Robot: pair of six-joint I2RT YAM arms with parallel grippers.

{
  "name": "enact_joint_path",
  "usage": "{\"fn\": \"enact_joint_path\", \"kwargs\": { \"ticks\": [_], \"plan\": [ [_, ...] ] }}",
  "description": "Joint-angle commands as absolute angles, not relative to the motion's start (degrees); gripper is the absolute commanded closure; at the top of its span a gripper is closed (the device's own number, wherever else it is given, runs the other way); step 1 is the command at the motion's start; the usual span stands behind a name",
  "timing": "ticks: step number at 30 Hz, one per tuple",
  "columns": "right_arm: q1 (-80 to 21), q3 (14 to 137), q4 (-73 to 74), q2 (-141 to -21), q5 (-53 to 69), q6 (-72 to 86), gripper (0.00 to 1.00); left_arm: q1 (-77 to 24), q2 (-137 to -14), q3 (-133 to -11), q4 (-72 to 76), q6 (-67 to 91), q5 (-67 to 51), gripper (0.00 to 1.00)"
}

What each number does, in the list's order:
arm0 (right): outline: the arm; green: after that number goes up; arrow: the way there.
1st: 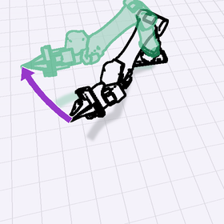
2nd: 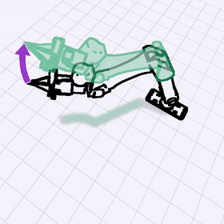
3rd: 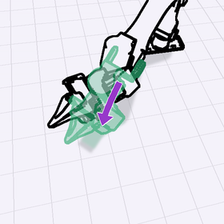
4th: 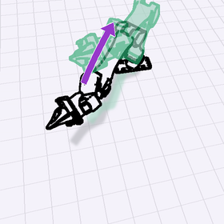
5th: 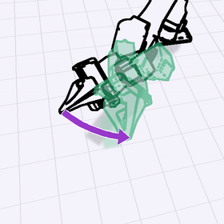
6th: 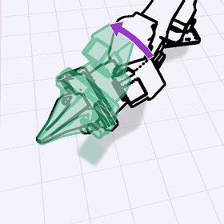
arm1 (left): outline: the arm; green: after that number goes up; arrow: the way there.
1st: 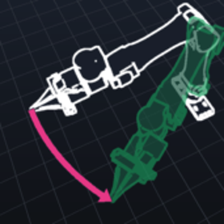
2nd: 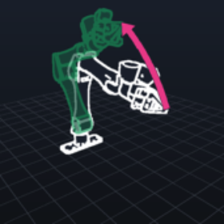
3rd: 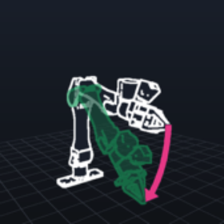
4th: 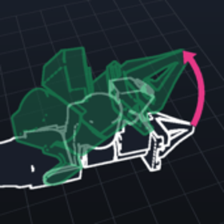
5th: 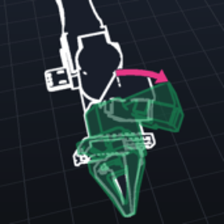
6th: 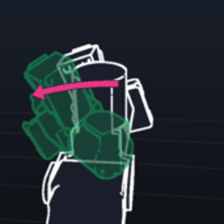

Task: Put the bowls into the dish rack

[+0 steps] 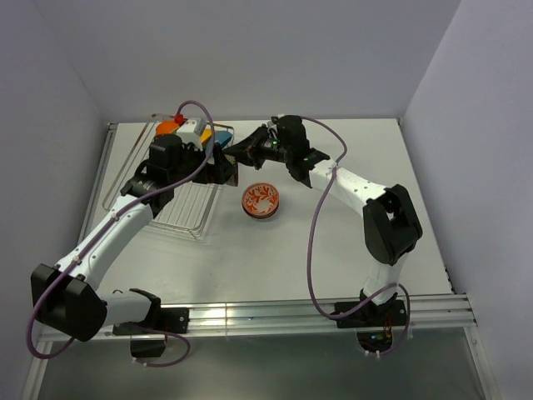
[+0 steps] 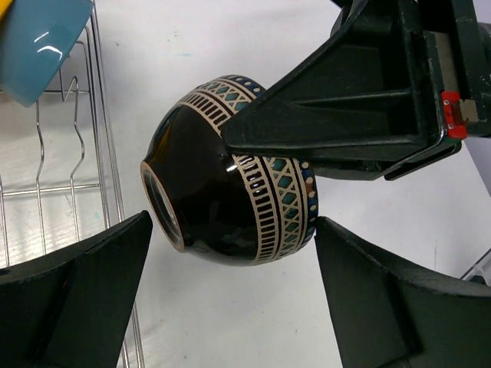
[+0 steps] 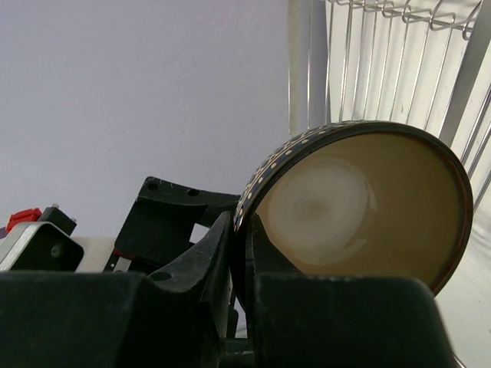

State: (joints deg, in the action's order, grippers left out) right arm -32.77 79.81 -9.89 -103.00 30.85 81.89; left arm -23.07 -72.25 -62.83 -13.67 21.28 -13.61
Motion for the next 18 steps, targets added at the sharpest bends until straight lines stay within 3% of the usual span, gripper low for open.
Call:
{"fn": "enact_joint_path", "kwargs": {
  "ticks": [1, 18],
  "plan": [
    [-33.22, 83.85, -15.91, -101.95, 31.82, 83.67, 1.0, -23.38, -71.98, -65.22, -14.59, 19.25, -11.08, 0.08],
    [-34.54, 85.51, -14.68, -104.24, 31.47, 84.9, 1.0, -24.35, -73.3, -64.86, -15.03, 19.6, -13.19, 0.09]
  ]
}}
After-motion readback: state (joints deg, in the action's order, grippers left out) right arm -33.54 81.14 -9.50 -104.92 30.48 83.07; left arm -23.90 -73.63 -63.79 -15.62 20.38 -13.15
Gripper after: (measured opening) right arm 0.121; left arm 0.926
